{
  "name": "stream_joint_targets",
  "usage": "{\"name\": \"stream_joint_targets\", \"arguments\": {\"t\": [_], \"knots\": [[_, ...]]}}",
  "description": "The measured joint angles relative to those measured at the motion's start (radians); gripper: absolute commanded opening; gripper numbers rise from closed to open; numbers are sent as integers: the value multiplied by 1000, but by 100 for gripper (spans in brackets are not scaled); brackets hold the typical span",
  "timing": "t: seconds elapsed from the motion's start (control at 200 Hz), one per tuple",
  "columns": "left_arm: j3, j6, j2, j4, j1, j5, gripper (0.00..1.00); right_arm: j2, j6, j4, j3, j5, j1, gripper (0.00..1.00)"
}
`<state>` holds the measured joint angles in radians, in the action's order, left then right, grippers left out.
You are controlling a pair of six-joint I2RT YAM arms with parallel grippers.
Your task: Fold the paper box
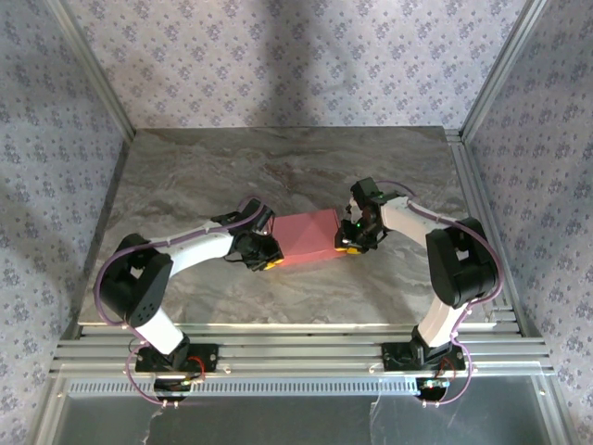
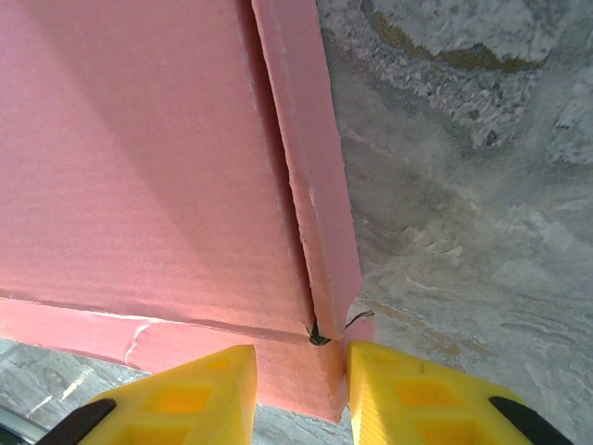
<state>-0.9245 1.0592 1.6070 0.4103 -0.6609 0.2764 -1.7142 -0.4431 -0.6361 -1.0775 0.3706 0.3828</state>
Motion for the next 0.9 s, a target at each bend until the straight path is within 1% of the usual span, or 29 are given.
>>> {"name": "stream_joint_targets", "arguments": {"t": [0.21, 0.4, 0.5, 0.565, 0.69, 0.899], "knots": [[0, -4, -37, 4, 11, -2, 24, 2, 0, 4, 2, 4, -4, 33], [0, -23, -54, 17, 30, -4, 30, 22, 0, 7, 23, 3, -15, 36], [0, -46, -80, 27, 76, -3, 31, 46, 0, 9, 30, 4, -39, 37], [0, -65, -82, 28, 112, -3, 29, 50, 2, 15, 28, 11, -58, 37], [-13, -109, -52, 37, 155, 0, 27, 40, 8, 10, 6, 19, -79, 37], [-87, -158, 37, 36, 155, 12, 27, 27, 11, 11, -27, 32, -80, 37]]}}
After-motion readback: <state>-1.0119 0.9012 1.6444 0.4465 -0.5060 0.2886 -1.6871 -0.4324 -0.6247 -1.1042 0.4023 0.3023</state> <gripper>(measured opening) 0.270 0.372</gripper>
